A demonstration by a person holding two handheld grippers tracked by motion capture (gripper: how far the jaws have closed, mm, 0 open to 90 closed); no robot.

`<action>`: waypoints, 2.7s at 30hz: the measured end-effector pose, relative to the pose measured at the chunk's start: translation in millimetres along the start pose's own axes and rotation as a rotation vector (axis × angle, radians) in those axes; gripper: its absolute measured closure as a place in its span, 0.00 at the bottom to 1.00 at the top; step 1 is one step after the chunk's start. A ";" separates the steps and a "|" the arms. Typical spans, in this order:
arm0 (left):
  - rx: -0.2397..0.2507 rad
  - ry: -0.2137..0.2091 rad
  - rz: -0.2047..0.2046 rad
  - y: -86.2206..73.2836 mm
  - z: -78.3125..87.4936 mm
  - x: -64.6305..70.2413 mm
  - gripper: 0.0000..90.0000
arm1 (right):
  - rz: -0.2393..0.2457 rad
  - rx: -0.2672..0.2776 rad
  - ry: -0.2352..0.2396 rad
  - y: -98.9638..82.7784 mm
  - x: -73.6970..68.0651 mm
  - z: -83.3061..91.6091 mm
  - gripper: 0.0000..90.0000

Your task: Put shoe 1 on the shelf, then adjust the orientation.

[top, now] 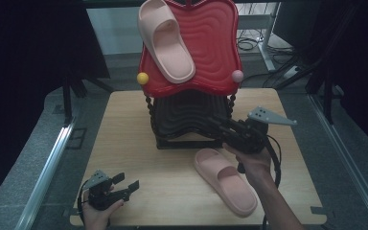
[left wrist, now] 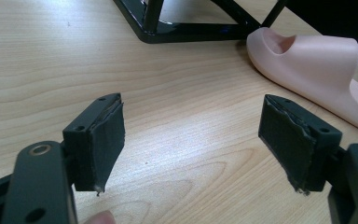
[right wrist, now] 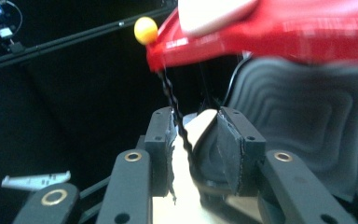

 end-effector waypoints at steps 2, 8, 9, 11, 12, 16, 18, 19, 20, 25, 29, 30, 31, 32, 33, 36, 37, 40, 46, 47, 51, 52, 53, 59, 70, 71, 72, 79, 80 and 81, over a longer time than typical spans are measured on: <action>-0.003 -0.001 -0.002 -0.7 -1.2 0.8 0.25 | -0.001 -0.012 0.000 -7.3 2.7 7.1 0.73; -0.011 -0.005 -0.003 -1.7 -3.0 2.6 0.25 | -0.023 -0.055 0.003 -37.0 14.3 26.4 0.73; -0.009 -0.003 -0.002 -1.8 -3.0 2.3 0.25 | -0.028 -0.063 0.002 -40.7 17.0 29.0 0.73; -0.009 -0.002 0.000 -1.8 -2.9 1.7 0.25 | -0.049 -0.078 -0.004 -51.6 24.9 35.9 0.73; -0.010 -0.002 0.000 -1.9 -2.9 1.4 0.25 | -0.052 -0.085 -0.009 -54.5 27.2 38.4 0.73; -0.011 0.000 0.001 -2.3 -3.0 1.7 0.25 | -0.047 -0.110 -0.020 -70.2 36.7 49.8 0.73; -0.012 0.000 0.001 -2.5 -3.0 2.0 0.25 | -0.032 -0.129 -0.026 -76.1 38.5 54.4 0.73; -0.014 -0.002 -0.002 -2.5 -2.8 2.3 0.25 | -0.024 -0.137 -0.032 -78.1 38.9 56.4 0.73; -0.014 -0.002 -0.004 -2.3 -2.4 2.7 0.25 | -0.006 -0.148 -0.038 -81.7 40.4 59.6 0.73; -0.009 -0.003 -0.002 -0.9 -1.1 2.4 0.25 | 0.035 -0.196 -0.096 -96.2 54.3 78.7 0.81; -0.012 0.000 -0.001 -1.6 -1.2 1.6 0.25 | 0.047 -0.237 -0.151 -110.1 69.9 99.7 0.89; -0.012 0.001 -0.002 -1.8 -1.5 1.6 0.25 | 0.048 -0.245 -0.163 -113.7 73.6 105.0 0.90; -0.012 0.003 0.000 -2.0 -1.9 2.0 0.25 | 0.051 -0.254 -0.175 -117.4 77.3 110.3 0.92; -0.014 0.001 -0.002 -2.2 -2.5 2.1 0.25 | 0.053 -0.262 -0.193 -121.3 80.9 115.2 0.93; -0.016 0.000 -0.003 -2.4 -3.0 2.6 0.25 | 0.055 -0.275 -0.208 -125.3 84.3 120.0 0.94; -0.019 -0.001 -0.006 -3.0 -4.3 4.5 0.24 | 0.067 -0.319 -0.250 -138.9 93.0 131.5 0.97; -0.020 -0.003 -0.009 -3.1 -4.6 4.7 0.24 | 0.075 -0.338 -0.263 -143.6 95.5 134.6 0.98; -0.023 -0.001 -0.007 -3.7 -5.3 5.4 0.24 | 0.076 -0.383 -0.289 -155.7 101.1 142.4 1.00; -0.026 -0.002 -0.008 -3.7 -5.6 5.2 0.24 | 0.067 -0.444 -0.248 -172.0 90.8 147.7 1.00; -0.025 -0.001 -0.008 -3.6 -5.4 5.5 0.24 | 0.072 -0.455 -0.237 -172.5 86.5 147.6 1.00; -0.020 -0.003 -0.010 -2.6 -4.3 5.5 0.24 | 0.075 -0.480 -0.158 -180.4 63.7 145.7 1.00; -0.020 -0.003 -0.010 -2.4 -4.3 5.5 0.24 | 0.077 -0.486 -0.137 -182.7 57.6 143.8 1.00; -0.020 -0.003 -0.010 -2.3 -4.2 5.5 0.24 | 0.080 -0.494 -0.114 -184.8 52.0 141.6 1.00; -0.023 -0.003 -0.010 -2.8 -5.0 6.2 0.24 | 0.081 -0.525 -0.004 -198.4 21.6 115.1 1.00; -0.026 -0.007 -0.013 -3.6 -5.5 6.6 0.24 | 0.083 -0.522 0.061 -208.5 5.8 80.0 1.00; -0.030 -0.011 -0.017 -3.9 -6.0 7.4 0.24 | 0.078 -0.506 0.051 -206.1 8.2 83.1 1.00; -0.031 -0.013 -0.020 -4.1 -6.8 8.3 0.24 | 0.072 -0.483 0.035 -202.5 12.1 87.1 1.00; -0.047 -0.033 -0.034 -4.4 -13.1 18.2 0.25 | 0.016 -0.362 -0.087 -182.4 49.4 121.3 0.86; -0.051 -0.039 -0.038 -3.7 -15.4 21.0 0.26 | -0.003 -0.353 -0.093 -180.7 54.6 125.3 0.83; -0.055 -0.049 -0.044 -2.8 -18.4 24.5 0.27 | -0.016 -0.342 -0.104 -178.5 60.5 129.7 0.79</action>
Point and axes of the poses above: each handheld gripper's, and its own axes: z roughly backward along the jaws, y roughly out of its top, x roughly to its right, the point moved 1 cm from there along -z, roughly forward along the jaws, and after that the axes turned 14 degrees about x, right-handed, at the moved point
